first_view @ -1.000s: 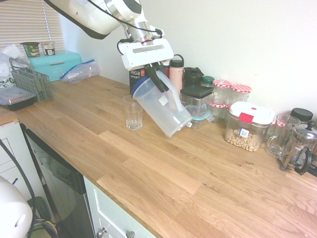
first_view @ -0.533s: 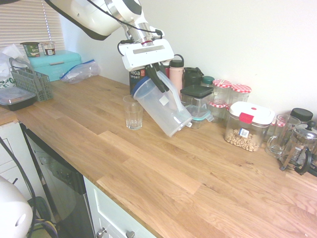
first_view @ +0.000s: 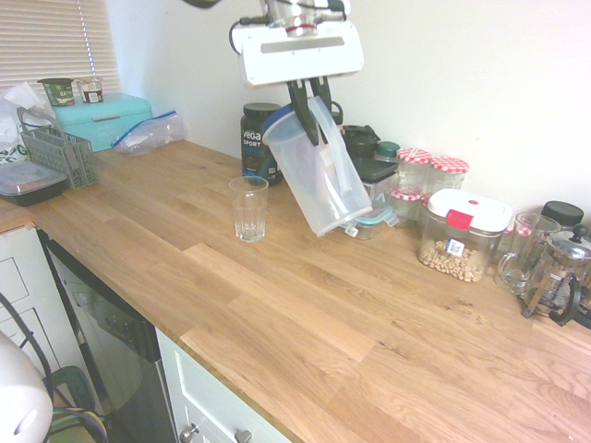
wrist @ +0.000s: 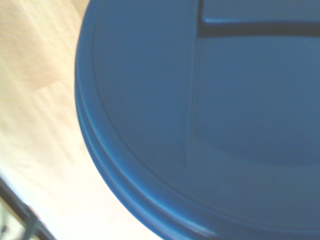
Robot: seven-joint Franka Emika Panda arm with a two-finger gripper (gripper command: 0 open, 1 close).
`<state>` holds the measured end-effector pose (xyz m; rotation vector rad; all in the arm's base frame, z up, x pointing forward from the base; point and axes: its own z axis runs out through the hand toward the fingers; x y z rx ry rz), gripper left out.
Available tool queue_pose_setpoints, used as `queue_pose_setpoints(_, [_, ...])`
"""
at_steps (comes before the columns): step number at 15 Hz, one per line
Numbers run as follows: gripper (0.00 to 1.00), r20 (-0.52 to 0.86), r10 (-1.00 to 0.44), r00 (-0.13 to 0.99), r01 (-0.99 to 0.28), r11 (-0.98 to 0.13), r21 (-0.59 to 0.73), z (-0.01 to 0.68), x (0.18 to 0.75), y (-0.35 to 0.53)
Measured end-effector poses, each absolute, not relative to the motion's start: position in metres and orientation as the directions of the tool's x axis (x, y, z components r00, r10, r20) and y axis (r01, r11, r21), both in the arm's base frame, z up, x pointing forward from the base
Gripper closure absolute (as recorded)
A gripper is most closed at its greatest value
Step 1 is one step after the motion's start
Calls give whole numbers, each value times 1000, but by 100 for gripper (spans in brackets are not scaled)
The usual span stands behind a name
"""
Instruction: Pour me some water
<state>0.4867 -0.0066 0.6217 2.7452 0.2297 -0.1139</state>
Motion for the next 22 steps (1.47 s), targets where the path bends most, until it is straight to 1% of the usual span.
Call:
queue_pose_setpoints(2, [100,-52,54,997,67,-943,325,632,489,-22])
queue_pose_setpoints(4, [100,-21,-39,999,-32,-961,273,638,488,-47])
queue_pose_setpoints(7, [100,12,-190,982,-189,-964,189,643,471,-100])
queue_pose_setpoints(9, [100,32,-291,956,-292,-948,128,629,455,-131])
queue_pose_setpoints(13, [100,74,-472,879,-473,-881,-2,573,435,-181])
queue_pose_setpoints(18, [100,143,-637,758,-615,-770,-171,534,417,-201])
queue_pose_setpoints(22, [100,254,-715,651,-652,-699,-295,495,398,-192])
